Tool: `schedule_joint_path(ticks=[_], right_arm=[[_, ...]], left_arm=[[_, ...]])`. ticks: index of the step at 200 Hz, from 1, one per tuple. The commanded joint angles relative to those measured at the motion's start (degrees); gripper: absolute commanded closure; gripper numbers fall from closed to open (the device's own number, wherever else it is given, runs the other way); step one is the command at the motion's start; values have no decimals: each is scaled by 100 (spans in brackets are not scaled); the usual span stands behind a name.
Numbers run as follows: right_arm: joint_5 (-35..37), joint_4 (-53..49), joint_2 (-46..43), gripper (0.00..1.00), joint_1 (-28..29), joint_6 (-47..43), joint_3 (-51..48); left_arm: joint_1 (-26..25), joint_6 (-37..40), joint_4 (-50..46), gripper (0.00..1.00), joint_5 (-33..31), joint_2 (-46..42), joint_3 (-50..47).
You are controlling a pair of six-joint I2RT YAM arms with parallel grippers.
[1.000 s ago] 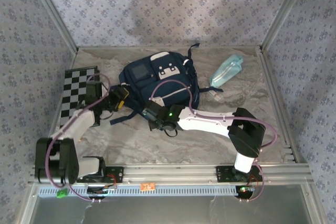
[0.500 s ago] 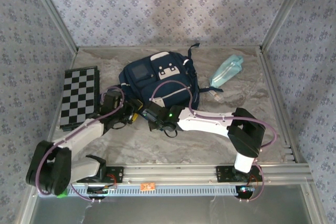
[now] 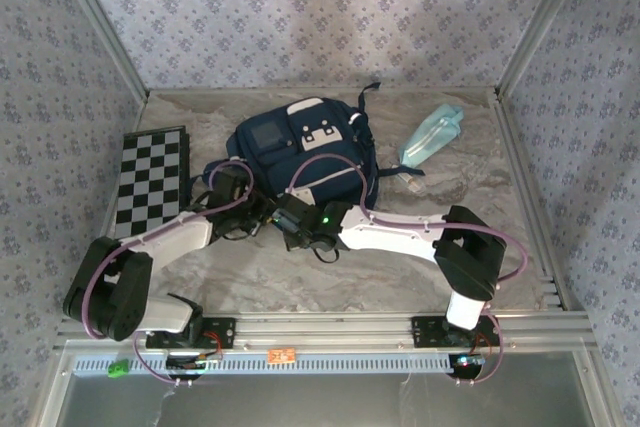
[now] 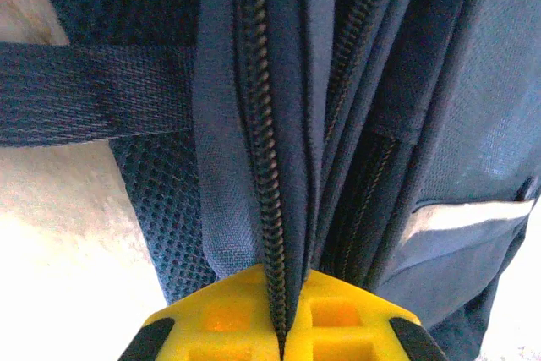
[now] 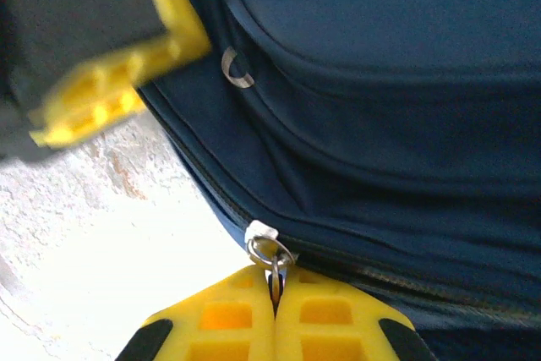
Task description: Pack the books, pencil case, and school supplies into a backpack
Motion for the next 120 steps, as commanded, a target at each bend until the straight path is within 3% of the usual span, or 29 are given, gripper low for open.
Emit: schedule_joint_path(ticks=[1,41,66,87,120], right_arm=[[204,-799,-567,100,37,123,-514],[224,-1280,-1209,100,-302,112,-1152],[426,-1298,-1254,100,-539,-249,-1032],[47,-882,-1075,100,-400,-553,-683],[-533,-226,-589,100,-306,-510,26]], left_arm=[[639,695,-153,100,-211,-207,309],[1400,1504,-440,100,278,28,733],[1600,1793,-476,100,567,353,1045],[1726,1987,-604,100,543,388,1237],[1757,2603,-1120,76,607,477,1671]])
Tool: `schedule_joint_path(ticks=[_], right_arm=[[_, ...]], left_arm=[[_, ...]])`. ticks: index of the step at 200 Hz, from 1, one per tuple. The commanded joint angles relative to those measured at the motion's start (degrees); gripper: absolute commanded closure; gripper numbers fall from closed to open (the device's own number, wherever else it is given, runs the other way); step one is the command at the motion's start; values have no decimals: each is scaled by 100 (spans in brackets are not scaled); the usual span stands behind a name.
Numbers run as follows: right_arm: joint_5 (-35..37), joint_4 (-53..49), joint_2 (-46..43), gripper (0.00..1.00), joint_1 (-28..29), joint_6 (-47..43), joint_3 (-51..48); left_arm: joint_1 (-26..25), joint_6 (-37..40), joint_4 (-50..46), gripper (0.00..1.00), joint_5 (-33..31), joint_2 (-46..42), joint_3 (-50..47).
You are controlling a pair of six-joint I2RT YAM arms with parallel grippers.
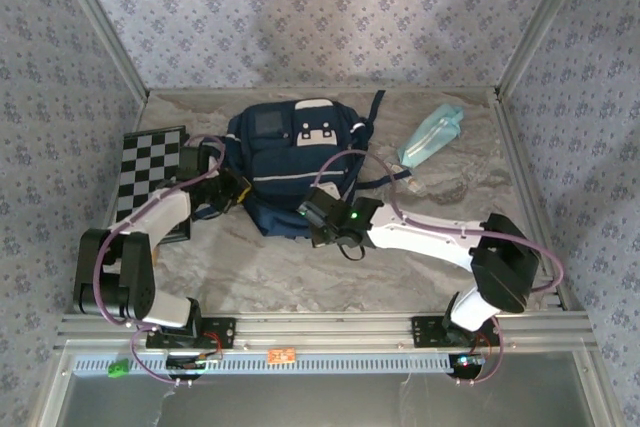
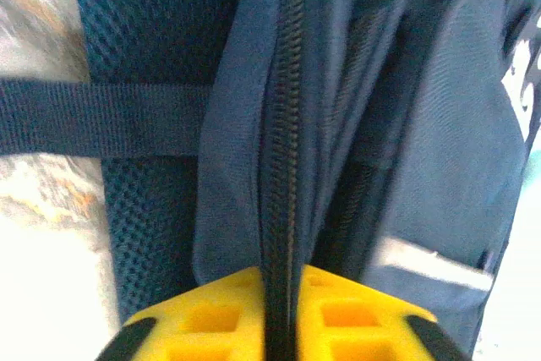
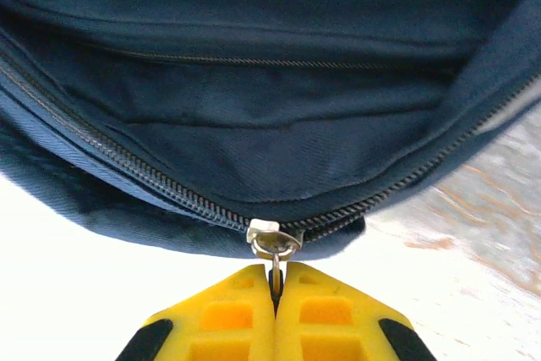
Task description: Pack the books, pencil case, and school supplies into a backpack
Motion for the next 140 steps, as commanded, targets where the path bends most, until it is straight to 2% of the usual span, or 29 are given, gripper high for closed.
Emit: schedule_joint_path(ticks=[1,38,55,72,95,140], right_arm=[[-448,248,250,100,61,-140,490],[-222,276,536,100,22,-197,592],[-219,335,519,100,55,-227,486],[-229,362,535,100,64,-193,402],[-229,441,560,100,65,-161,330],[-203,530,594,100,133,-201,317]], left_arm=[[115,674,-44,75,-173,9,559],[94,571,-265,47,-177,-715,104],[42,347,-583,39,-181,-1175,-174],[-222,-185,-553,36,-305,-1670,-575],[-862,-1046,-296,34,-624,-2039,-969],[-1919,-2179,310,33,-1281,-1754,-1060]])
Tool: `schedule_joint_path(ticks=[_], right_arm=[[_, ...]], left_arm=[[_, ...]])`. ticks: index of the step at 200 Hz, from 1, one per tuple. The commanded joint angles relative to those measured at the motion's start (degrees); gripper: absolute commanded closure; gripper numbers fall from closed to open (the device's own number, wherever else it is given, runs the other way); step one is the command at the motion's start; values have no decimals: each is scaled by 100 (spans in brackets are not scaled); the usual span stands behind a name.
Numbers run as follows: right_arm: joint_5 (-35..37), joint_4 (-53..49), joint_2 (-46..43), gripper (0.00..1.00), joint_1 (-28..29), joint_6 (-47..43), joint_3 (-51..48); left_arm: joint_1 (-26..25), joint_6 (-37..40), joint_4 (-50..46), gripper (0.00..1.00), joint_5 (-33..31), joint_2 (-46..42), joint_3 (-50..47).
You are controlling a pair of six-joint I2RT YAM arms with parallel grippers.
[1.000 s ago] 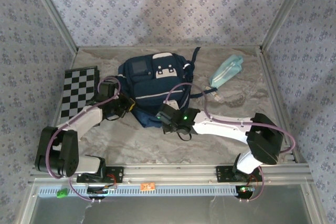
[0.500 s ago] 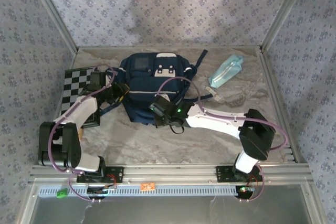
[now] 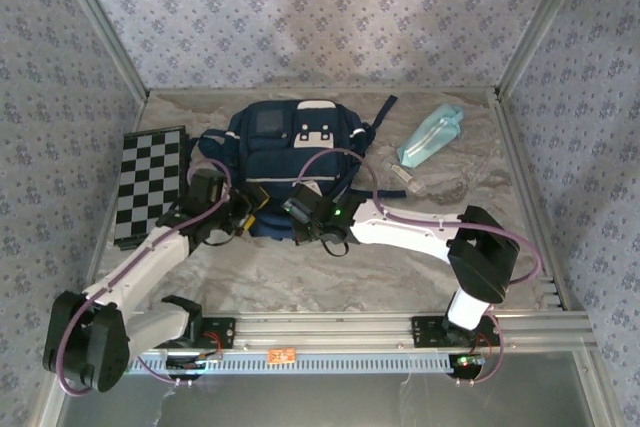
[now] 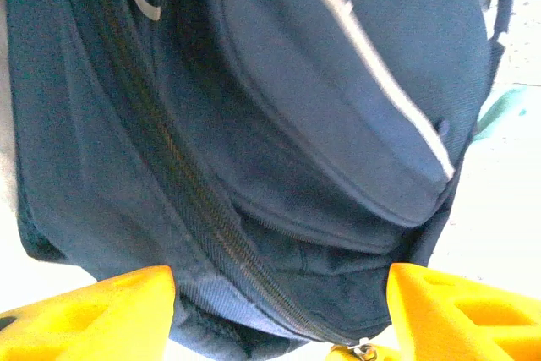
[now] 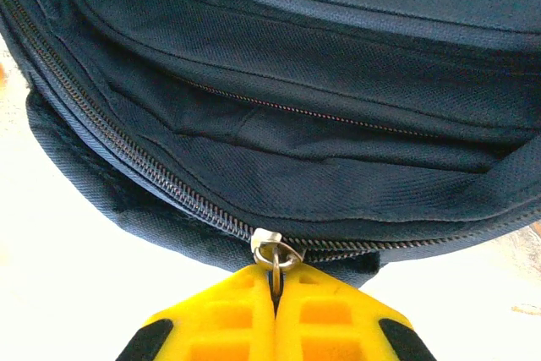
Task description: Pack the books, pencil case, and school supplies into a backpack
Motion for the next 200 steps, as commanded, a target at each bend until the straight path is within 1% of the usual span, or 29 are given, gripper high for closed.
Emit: schedule_joint_path(ticks=[1,14,34,47,79,107,118,136,141,170,176,183,200], right_arm=[[66,79,54,100,86,-98,-30],[137,50,55,100,121,-120,-12],[189,5,80,100,124,-120,18],[227,-18,94,100,124,-127,44],[312,-41,103,100,142,-124,35],[430,-153,71,100,133,-133,-10],[475,-207,23,100,132,-137,-21],[497,-298,-72,100,117,-134,-30],[502,-307,-111,100,108,-133,-244],[559,-467,-356,100,-8,-137,-507],[550,-499,-407,100,-51,-137,-566],[552,-536,-453,100,-110,-350,-631],[485,-587,-532,100,-306,-455,-789]], left_arm=[[-372,-814,457,33,-507,231,103],[-475,-977,569,34,-523,482,215],[-708,-1227,663,40,-825,750,276],[-814,-1320,818,44,-833,909,268],[-843,-1235,780,64,-976,1066,267],[-777,-1055,611,82,-974,1148,327],[-716,-995,557,90,-1006,1133,312],[-562,-848,443,98,-972,1091,338],[-511,-785,413,100,-959,1072,346],[-89,-317,66,100,-906,867,470],[55,-190,-62,100,-903,814,517],[223,-12,-138,100,-876,761,554],[718,343,-212,100,-572,700,636]])
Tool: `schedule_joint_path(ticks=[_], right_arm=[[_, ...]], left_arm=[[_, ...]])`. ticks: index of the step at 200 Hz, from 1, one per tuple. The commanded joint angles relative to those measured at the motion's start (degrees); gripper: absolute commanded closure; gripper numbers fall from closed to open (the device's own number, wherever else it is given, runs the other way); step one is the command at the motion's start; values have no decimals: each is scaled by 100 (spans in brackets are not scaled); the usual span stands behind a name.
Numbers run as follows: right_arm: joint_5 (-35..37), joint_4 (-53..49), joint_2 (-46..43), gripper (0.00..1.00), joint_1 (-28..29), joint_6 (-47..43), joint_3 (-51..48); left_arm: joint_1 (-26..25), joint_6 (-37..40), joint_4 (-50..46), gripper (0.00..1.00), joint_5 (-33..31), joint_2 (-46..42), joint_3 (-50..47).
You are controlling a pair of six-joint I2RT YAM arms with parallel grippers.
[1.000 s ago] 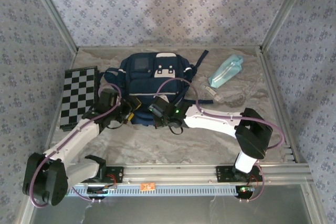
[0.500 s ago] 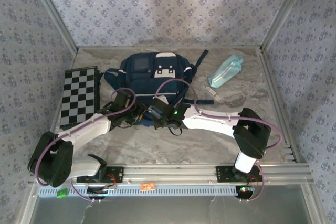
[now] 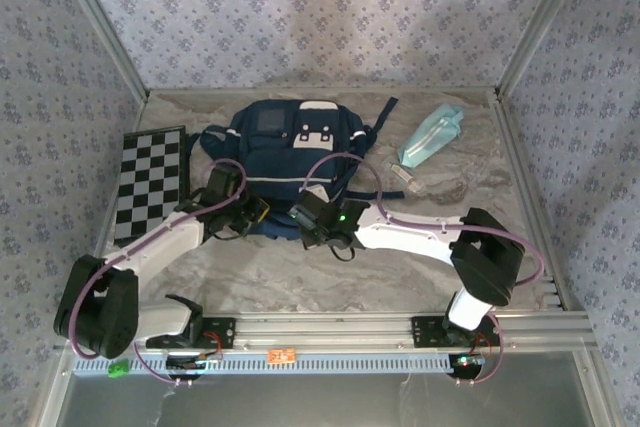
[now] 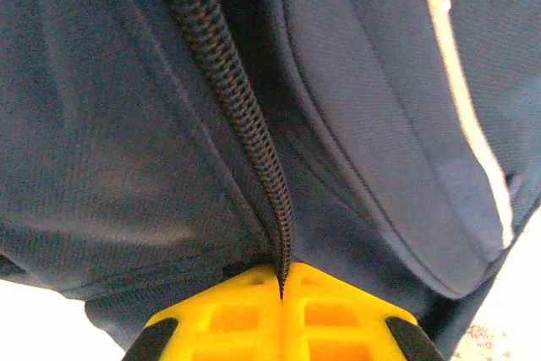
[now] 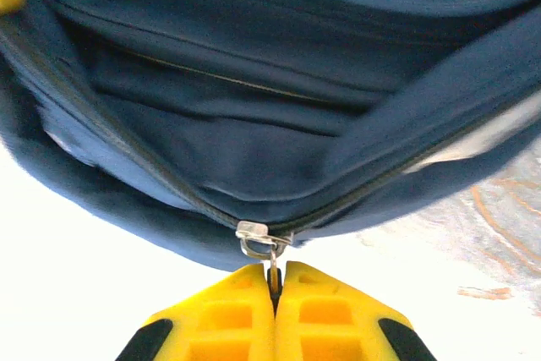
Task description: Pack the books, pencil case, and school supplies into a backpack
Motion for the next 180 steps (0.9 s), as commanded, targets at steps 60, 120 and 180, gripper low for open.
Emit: schedule_joint_path(ticks=[60,120,180], right_arm=[[-414,-315,65,100,-79,-687,648],[-816,97,660,100,24,-490,1269],[-740,242,664,100,22,-255,928]], left_arm=[[1522,1784,-606,100,46,184,966],[1664,1986,-1082,69,69,-432,987],[513,651,-1018,48,96,-1186,312]])
